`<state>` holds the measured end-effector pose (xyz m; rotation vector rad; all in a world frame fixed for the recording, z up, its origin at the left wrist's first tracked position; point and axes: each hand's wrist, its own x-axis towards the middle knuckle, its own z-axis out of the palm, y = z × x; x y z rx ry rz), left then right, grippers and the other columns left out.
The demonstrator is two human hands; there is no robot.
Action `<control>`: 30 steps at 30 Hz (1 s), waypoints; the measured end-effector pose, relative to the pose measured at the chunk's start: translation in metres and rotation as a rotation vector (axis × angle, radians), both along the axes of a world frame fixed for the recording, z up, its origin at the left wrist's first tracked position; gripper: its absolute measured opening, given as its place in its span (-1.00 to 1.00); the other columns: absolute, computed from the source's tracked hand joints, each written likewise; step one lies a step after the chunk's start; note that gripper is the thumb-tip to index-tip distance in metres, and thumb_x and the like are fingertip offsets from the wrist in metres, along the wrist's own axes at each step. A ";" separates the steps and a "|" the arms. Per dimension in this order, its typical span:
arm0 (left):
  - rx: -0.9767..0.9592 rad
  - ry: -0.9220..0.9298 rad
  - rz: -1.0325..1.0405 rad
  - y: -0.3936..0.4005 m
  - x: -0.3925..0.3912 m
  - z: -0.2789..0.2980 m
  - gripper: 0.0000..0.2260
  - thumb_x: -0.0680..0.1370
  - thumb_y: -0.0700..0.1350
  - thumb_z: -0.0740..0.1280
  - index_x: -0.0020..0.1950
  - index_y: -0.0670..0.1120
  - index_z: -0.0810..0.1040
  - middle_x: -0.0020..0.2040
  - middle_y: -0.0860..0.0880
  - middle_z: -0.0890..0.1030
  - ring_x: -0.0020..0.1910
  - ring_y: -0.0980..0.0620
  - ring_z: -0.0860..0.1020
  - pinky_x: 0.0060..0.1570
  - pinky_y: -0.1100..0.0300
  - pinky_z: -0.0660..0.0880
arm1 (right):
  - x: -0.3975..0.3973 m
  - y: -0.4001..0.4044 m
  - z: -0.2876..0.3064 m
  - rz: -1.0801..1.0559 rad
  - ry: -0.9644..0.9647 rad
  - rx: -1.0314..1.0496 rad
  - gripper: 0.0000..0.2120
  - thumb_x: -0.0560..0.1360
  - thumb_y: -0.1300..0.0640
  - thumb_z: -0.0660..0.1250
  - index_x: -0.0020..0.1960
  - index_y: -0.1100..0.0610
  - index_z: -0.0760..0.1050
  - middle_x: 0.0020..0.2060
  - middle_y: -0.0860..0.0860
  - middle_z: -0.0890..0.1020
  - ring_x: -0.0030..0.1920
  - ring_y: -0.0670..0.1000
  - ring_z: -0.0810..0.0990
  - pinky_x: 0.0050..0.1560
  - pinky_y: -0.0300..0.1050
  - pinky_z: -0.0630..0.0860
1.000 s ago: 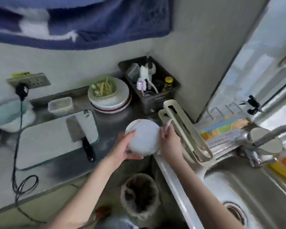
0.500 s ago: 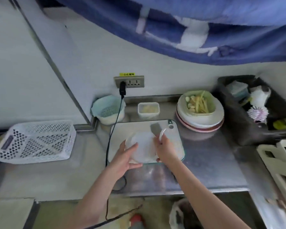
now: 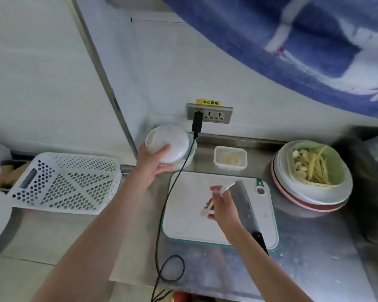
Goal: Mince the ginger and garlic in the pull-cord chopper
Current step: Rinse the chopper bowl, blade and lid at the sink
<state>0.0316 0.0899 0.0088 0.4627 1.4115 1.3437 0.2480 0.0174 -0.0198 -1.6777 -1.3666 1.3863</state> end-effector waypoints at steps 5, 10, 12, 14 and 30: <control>-0.164 0.118 0.070 0.071 0.012 -0.008 -0.35 0.40 -0.18 0.51 0.37 -0.11 0.24 0.33 -0.09 0.36 0.25 -0.16 0.43 -0.17 -0.13 0.59 | 0.017 0.005 -0.011 0.260 -0.197 0.011 -0.79 0.65 0.06 0.01 0.05 -0.07 0.42 -0.23 0.05 0.47 -0.32 0.04 0.59 -0.34 -0.05 0.58; -0.283 0.200 0.034 0.089 0.015 -0.052 -0.26 0.42 -0.10 0.50 0.46 -0.11 0.16 0.38 -0.08 0.36 0.27 -0.13 0.44 -0.03 -0.03 0.56 | 0.024 0.028 -0.018 0.189 -0.266 -0.038 -0.94 0.62 0.05 0.05 0.03 -0.09 0.28 -0.37 0.06 0.42 -0.56 -0.03 0.34 -0.58 -0.30 0.22; -0.303 0.234 0.024 0.088 0.015 -0.053 -0.25 0.40 -0.01 0.51 0.44 -0.18 0.17 0.36 -0.11 0.41 0.25 -0.12 0.48 0.01 0.00 0.56 | 0.015 0.039 -0.015 0.181 -0.275 -0.058 -0.85 0.59 0.20 0.03 -0.04 -0.06 0.19 -0.34 0.08 0.39 -0.50 -0.02 0.31 -0.53 -0.25 0.21; -0.350 0.613 -0.049 0.086 0.016 -0.048 -0.13 0.36 0.16 0.49 0.45 -0.26 0.17 0.32 -0.13 0.48 0.23 -0.12 0.50 0.07 0.03 0.52 | -0.001 0.047 -0.003 0.261 -0.216 -0.073 -0.77 0.57 0.28 -0.03 0.11 0.00 0.23 -0.19 0.13 0.45 -0.37 0.03 0.43 -0.43 -0.18 0.31; -0.507 1.429 -0.821 0.051 -0.026 -0.042 -0.52 0.65 0.05 0.01 0.50 -0.18 0.19 0.48 -0.32 0.09 0.48 -0.30 0.03 0.39 -0.09 0.13 | -0.126 0.127 0.041 0.330 -0.441 0.228 -0.94 0.53 0.24 0.13 -0.09 0.14 0.36 -0.20 0.09 0.53 -0.20 0.12 0.49 -0.27 -0.06 0.42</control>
